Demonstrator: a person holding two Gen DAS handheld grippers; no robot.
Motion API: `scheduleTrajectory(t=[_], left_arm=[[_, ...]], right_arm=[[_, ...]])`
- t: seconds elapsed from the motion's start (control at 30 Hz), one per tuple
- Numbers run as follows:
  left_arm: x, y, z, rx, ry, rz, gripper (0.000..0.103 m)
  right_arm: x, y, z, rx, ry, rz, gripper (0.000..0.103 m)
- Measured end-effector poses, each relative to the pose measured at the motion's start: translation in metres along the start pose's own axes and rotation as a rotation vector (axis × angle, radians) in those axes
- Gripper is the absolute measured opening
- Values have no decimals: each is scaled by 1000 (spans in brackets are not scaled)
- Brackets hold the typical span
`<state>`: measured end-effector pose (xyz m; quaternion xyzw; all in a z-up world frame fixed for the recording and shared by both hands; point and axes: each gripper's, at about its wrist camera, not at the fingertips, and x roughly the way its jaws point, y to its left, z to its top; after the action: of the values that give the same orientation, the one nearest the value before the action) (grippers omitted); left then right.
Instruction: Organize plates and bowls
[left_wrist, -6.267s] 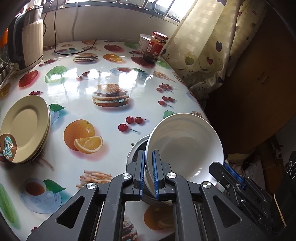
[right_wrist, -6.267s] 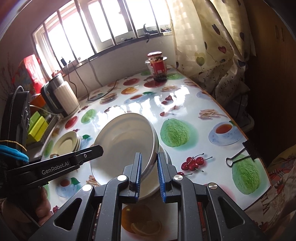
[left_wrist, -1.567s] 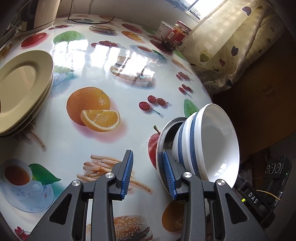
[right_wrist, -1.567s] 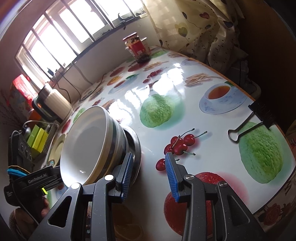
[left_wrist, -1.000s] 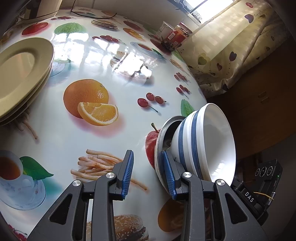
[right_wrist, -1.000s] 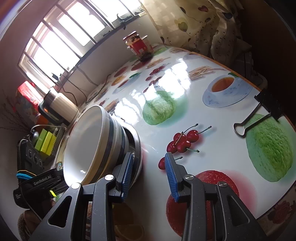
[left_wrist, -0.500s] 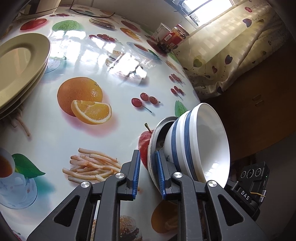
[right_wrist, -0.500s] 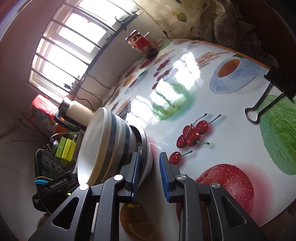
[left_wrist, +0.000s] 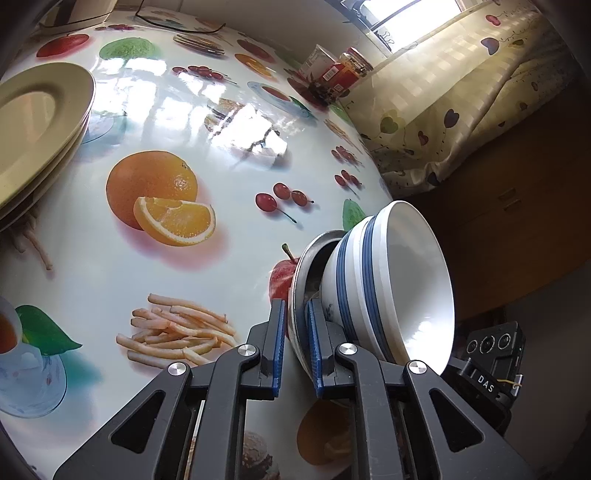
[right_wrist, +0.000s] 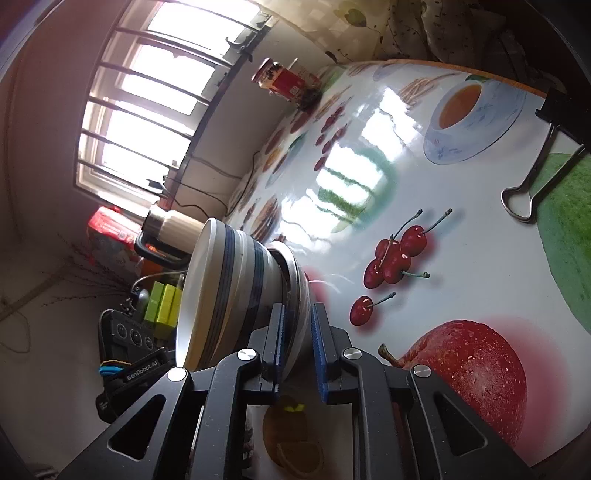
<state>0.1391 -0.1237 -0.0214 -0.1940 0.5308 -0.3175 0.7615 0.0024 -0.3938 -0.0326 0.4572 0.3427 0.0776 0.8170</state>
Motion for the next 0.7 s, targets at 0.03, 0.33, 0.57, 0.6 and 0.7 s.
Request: scheduleTrajectory(t=[0.03, 0.33, 0.57, 0.6, 0.7], left_arm=[[0, 0, 0, 0, 0, -1, 11], [1, -3, 0, 9, -6, 6, 11], [1, -6, 4, 36, -15, 15, 11], [2, -6, 4, 35, -15, 14, 11], [1, -7, 3, 52, -20, 22, 11]], right_arm=[[0, 0, 0, 2, 0, 6, 12], [-1, 0, -1, -11, -2, 11, 11], [-1, 0, -1, -16, -3, 15, 11], [-1, 0, -1, -17, -4, 18, 11], [-1, 1, 0, -25, -4, 21, 11]])
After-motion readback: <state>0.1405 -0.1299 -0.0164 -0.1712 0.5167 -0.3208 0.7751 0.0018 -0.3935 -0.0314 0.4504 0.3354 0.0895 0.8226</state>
